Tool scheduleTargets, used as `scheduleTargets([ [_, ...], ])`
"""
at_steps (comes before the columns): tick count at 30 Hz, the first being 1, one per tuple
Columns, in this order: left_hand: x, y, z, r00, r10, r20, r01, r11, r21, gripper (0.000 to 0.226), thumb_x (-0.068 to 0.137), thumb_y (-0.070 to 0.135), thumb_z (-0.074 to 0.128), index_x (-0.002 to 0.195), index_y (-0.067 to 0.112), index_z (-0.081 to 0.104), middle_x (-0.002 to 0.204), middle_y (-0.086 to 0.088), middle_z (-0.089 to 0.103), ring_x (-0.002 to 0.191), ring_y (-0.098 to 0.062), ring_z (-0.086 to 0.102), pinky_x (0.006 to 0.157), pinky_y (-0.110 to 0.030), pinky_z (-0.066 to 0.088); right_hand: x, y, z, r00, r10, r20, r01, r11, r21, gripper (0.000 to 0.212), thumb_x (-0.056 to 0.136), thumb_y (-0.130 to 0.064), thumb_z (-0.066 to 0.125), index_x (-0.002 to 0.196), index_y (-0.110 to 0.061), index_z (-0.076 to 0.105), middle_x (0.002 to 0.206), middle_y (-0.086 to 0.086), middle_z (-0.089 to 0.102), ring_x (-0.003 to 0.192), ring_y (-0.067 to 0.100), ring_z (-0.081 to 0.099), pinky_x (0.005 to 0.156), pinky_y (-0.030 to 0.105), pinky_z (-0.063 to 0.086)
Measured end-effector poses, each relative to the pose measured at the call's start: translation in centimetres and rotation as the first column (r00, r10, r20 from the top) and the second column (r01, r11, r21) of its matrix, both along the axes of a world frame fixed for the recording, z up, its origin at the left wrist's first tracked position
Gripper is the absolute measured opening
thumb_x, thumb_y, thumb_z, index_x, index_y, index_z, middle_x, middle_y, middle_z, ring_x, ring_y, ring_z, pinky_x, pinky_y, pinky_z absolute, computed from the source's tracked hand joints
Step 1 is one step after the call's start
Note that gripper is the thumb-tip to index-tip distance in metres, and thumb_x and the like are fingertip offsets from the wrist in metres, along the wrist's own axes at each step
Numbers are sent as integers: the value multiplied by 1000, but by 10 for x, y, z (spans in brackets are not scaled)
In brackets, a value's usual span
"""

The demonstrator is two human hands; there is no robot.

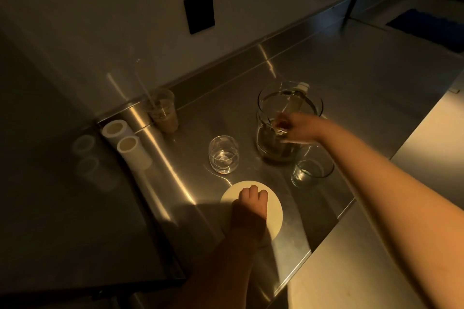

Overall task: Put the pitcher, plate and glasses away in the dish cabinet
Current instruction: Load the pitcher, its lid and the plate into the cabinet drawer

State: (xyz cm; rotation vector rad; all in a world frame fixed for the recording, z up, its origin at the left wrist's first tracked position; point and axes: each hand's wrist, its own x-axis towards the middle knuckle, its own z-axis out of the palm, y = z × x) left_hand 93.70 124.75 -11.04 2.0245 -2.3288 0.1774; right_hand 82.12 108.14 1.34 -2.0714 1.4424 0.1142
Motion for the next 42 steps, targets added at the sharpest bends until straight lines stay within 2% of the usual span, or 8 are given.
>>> scheduleTargets([
  [4, 1, -1, -1, 1000, 19, 3, -19, 1000, -2, 10, 48, 23, 64, 55, 16, 62, 56, 1, 56, 48, -13, 52, 45, -19, 36, 57, -5, -5, 972, -232, 34, 232, 973, -11, 81, 85, -54, 58, 145, -11, 24, 146, 13, 38, 131, 33, 39, 101, 42, 36],
  [8, 1, 0, -8, 998, 67, -5, -67, 992, 107, 6, 52, 22, 60, 57, 18, 62, 60, 0, 57, 50, -14, 52, 46, -21, 38, 89, -6, -29, 933, -361, 3, 341, 879, -332, 50, 90, -40, 58, 123, -5, 46, 117, 15, 61, 108, 33, 58, 80, 38, 47],
  [13, 2, -1, -11, 990, 49, 135, -83, 962, 260, 16, 62, 33, 55, 60, 21, 65, 62, 6, 58, 54, -10, 54, 49, -18, 40, 81, -4, -43, 962, -272, -19, 213, 796, -567, 24, 92, -5, 49, 116, -1, 50, 106, 18, 64, 96, 35, 62, 74, 39, 48],
  [20, -2, 5, -7, 986, 111, 124, -149, 925, 350, 22, 63, 26, 43, 60, 23, 65, 62, 7, 60, 55, -8, 55, 53, -17, 42, 71, 4, -47, 988, -132, 76, 151, 779, -608, 22, 93, -13, 47, 111, -2, 55, 96, 18, 66, 88, 36, 63, 66, 36, 41],
  [27, -9, 10, 6, 975, 222, -26, -200, 918, 343, 26, 39, 33, 78, 55, 19, 63, 58, 1, 59, 51, -12, 56, 45, -16, 40, 55, 12, -41, 995, -62, 83, 99, 800, -592, 13, 88, -13, 53, 100, -11, 57, 91, 12, 65, 84, 32, 62, 66, 37, 45],
  [30, -5, 6, 19, 956, 278, -98, -226, 905, 360, 38, 55, 35, 80, 86, 17, 67, 88, -8, 64, 79, -18, 62, 55, -24, 49, 49, 13, -34, 999, -40, 25, 47, 812, -582, 14, 88, -15, 55, 102, -13, 57, 92, 10, 65, 84, 30, 62, 62, 33, 42],
  [33, -6, 0, 18, 950, 309, -53, -262, 875, 407, 34, 94, 17, 41, 128, 12, 37, 133, -13, 37, 121, -27, 38, 88, -39, 43, 43, 13, -17, 999, -25, 26, 36, 809, -586, 16, 84, -15, 59, 100, -16, 57, 91, 7, 65, 83, 28, 62, 62, 30, 39],
  [42, -7, 13, 77, 970, 243, 11, -226, 887, 403, 54, 86, 14, 55, 133, 6, 28, 135, -16, 31, 124, -30, 33, 89, -40, 45, 29, 33, 62, 997, 68, -33, -72, 718, -693, 18, 82, -15, 61, 99, -19, 57, 83, 1, 64, 77, 23, 62, 64, 33, 47],
])
